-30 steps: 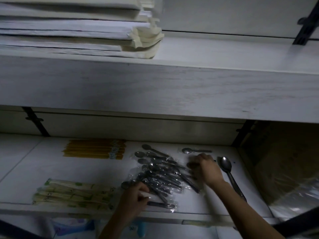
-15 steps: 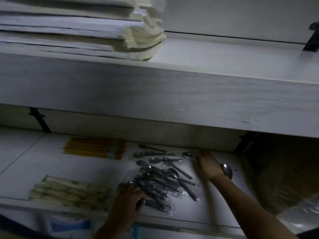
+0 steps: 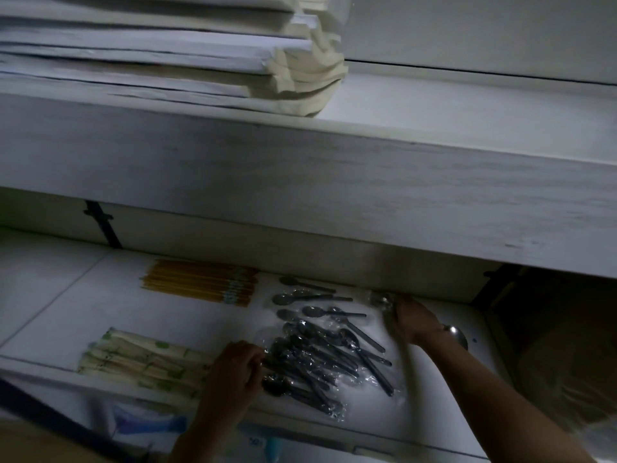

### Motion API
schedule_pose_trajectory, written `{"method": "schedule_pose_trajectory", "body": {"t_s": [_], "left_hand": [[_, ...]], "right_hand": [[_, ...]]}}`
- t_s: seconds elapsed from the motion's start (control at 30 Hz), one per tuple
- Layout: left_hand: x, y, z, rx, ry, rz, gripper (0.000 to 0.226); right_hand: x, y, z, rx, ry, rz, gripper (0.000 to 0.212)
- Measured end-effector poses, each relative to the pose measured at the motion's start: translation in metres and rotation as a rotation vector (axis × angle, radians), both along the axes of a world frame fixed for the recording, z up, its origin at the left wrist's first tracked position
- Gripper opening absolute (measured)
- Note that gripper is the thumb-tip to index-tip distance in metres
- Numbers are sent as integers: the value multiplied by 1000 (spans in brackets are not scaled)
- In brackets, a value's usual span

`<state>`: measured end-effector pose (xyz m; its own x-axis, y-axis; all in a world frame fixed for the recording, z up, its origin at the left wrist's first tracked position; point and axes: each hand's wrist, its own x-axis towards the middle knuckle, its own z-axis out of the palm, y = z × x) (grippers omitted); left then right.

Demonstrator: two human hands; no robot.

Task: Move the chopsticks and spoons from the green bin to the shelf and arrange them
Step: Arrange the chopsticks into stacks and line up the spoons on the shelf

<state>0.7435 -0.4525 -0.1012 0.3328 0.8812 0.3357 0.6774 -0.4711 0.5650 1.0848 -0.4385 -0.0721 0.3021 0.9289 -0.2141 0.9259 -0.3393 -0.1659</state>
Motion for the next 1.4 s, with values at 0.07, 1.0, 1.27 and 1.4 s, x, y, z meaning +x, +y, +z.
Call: {"method": "schedule_pose_trajectory", "body": {"t_s": [0.07, 1.0, 1.27, 1.4], "left_hand": [[0, 4, -2, -49, -47, 36, 25], [19, 31, 3, -164, -98, 15, 40], [8, 23, -13, 53, 295, -384, 91], [23, 13, -15, 186, 366, -423, 70]], "right_hand": [[-10, 0, 12, 75, 33, -71, 34], [-89, 20, -10, 95, -163, 301, 34], [-84, 17, -9, 130, -211, 279, 41], [-89, 9, 3, 327, -253, 297, 32]]}}
